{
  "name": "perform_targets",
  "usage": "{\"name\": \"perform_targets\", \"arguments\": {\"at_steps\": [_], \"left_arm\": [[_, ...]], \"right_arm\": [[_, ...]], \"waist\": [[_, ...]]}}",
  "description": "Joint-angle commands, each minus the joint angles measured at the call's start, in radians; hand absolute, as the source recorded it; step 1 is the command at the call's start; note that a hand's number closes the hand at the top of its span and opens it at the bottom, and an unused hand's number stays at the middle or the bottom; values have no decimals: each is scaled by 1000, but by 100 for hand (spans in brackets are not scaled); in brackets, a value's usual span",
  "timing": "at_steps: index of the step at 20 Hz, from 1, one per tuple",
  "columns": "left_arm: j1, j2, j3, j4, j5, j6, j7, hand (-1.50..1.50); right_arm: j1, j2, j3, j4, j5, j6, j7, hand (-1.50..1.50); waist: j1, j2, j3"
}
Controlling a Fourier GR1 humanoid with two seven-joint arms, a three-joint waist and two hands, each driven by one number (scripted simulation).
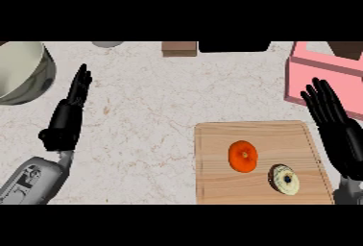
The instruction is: Pick the squash from the cutting board and place it in the cardboard box
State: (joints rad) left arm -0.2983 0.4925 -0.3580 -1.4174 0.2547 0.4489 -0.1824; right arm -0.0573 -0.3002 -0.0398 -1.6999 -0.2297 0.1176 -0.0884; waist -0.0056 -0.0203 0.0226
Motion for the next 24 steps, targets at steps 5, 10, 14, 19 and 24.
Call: {"name": "perform_targets", "arguments": {"at_steps": [5,10,14,19,24], "left_arm": [[145,-53,61,106,54,66,79,0],[219,-52,67,74,118,22,128,0],[198,-68,86,118,122,6,133,0],[200,-69,82,106,96,8,150,0],[226,-52,112,60,112,-31,174,0]], "right_arm": [[70,-16,24,-148,220,-143,0,150],[210,-22,19,-122,530,-366,74,150],[332,-5,95,-241,733,-464,-9,-150],[412,-117,137,-464,874,-298,295,-150],[327,-147,120,-613,833,-83,603,-150]], "waist": [[-7,18,-25],[-6,15,-23],[-11,17,-23],[-10,16,-25],[8,18,-24]]}}
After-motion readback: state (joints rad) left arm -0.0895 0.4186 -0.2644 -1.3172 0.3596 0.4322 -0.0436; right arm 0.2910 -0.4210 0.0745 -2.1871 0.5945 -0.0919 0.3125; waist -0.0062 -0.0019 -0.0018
